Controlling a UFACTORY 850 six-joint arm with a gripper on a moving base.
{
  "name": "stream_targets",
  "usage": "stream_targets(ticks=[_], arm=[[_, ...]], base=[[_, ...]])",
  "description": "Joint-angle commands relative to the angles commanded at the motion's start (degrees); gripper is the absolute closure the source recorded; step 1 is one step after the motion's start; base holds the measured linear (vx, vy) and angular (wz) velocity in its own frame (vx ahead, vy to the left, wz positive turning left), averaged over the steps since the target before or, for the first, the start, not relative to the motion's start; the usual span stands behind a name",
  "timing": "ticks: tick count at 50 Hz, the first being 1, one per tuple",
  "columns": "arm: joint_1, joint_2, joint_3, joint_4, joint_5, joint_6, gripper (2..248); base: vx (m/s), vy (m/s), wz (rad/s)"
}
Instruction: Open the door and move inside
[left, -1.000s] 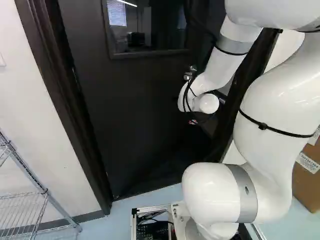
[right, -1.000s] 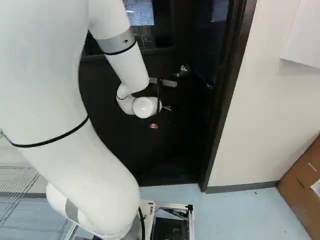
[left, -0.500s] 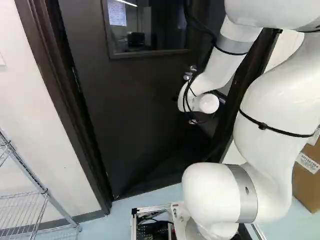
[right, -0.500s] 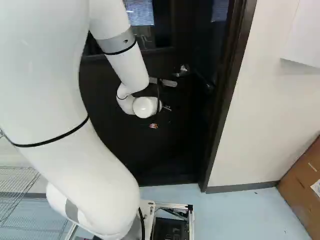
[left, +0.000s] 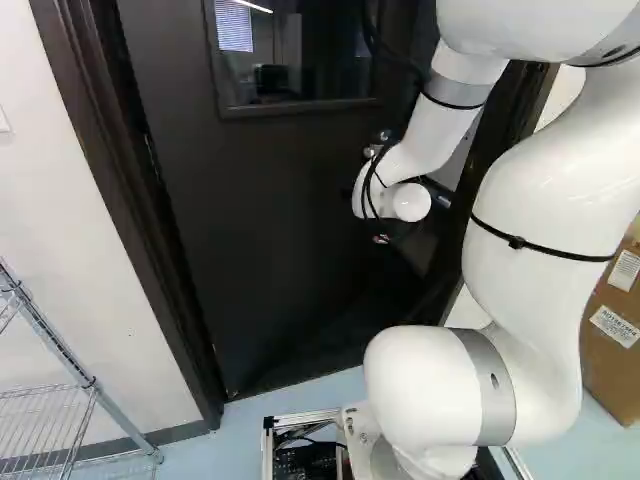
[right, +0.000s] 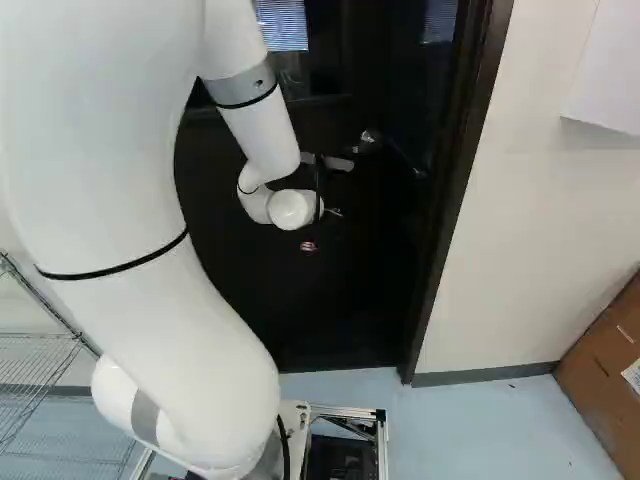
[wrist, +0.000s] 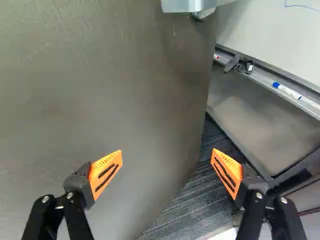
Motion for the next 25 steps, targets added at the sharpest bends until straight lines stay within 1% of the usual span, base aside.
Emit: stream_targets(ticks=[12, 25], arm=[[1.2, -1.4, -1.5, 1.6, -0.7, 0.0, 3], [2.8, -3.1, -3.4, 4.2, -1.9, 0.0, 3]], base=[[0.000, 0.000, 0.000], [0.000, 0.000, 0.000]])
